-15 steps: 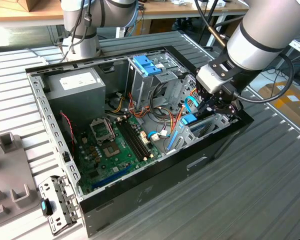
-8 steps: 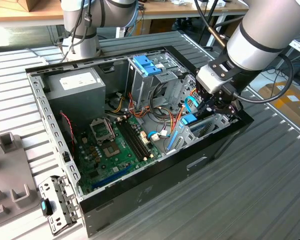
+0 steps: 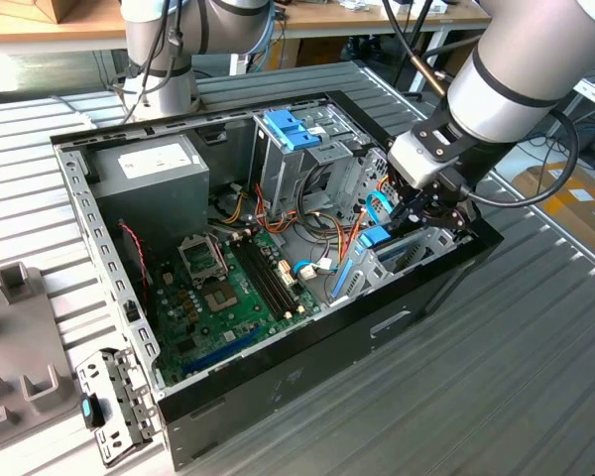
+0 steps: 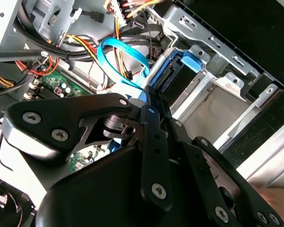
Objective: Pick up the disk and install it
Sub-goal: 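Insert the first disk wire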
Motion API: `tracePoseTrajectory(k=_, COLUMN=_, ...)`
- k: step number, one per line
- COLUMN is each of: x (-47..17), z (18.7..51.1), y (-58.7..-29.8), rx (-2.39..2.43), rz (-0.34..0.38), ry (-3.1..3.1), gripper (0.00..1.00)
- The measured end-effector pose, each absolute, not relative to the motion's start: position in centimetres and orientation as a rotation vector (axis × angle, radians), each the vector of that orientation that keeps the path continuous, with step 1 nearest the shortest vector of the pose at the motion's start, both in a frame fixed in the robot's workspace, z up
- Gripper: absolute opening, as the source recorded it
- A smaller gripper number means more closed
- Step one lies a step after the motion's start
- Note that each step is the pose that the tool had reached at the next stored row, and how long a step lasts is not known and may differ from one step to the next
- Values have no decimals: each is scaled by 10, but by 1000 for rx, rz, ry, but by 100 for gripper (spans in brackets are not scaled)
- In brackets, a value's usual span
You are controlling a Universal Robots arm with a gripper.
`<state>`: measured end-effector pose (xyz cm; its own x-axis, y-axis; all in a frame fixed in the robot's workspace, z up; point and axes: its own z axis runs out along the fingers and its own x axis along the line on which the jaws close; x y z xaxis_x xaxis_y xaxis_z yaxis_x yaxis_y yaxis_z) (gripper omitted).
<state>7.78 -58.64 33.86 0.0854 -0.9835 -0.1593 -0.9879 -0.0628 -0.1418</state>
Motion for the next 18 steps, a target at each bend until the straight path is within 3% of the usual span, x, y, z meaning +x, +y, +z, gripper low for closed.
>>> tracePoseTrajectory(k=9, x=78, z=338, y=-586, rx=-2146, rz=30, ry=1991, gripper=16)
tracePoseTrajectory(k=12, x=78, z=338, y=-586, rx=-2146, rz=30, ry=1991, gripper=23)
tracePoseTrajectory(k=13, x=78, z=338, y=-586, rx=-2146, rz=30, ry=1991, gripper=30)
tracePoseTrajectory(k=18, x=78, z=339, y=-586, rx=-2146, rz=30, ry=1991, gripper=30)
